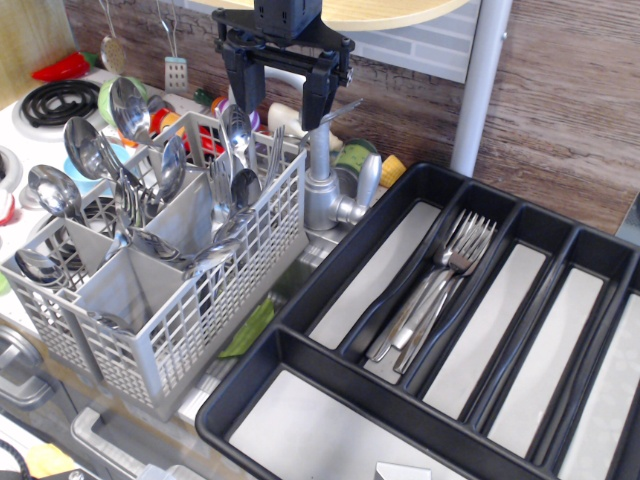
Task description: Put fork from basket to tray
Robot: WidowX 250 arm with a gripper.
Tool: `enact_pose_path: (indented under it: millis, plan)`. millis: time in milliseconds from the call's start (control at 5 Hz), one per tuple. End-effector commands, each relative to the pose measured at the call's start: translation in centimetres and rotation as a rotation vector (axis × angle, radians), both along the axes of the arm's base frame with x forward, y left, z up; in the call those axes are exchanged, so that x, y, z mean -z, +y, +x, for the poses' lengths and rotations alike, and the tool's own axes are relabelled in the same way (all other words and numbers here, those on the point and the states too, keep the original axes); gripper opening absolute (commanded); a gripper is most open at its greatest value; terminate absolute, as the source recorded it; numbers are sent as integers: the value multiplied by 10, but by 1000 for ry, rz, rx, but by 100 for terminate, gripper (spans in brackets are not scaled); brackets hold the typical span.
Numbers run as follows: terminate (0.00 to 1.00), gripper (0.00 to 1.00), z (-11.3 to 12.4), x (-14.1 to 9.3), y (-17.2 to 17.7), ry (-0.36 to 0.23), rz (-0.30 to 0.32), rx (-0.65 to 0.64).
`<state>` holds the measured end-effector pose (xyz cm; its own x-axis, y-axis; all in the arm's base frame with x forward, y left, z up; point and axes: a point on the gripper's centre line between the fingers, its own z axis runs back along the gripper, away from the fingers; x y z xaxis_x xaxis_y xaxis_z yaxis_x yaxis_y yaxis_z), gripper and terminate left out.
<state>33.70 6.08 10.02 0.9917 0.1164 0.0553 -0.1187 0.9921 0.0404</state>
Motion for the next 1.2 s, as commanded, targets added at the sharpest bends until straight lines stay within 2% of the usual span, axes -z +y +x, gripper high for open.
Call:
enact_pose_path:
  millis: [0,200,400,600,800,1000]
  plan:
    - [0,100,0,0,0,0,0,0]
    - [0,100,5,1,-5,-76,112,50]
    - [0,100,8,7,-5,-134,183,103]
    - [0,100,9,19,0,-147,173,95]
    - [0,0,11,25,3,-136,141,76]
    - [0,0,13,26,6,-107,94,63]
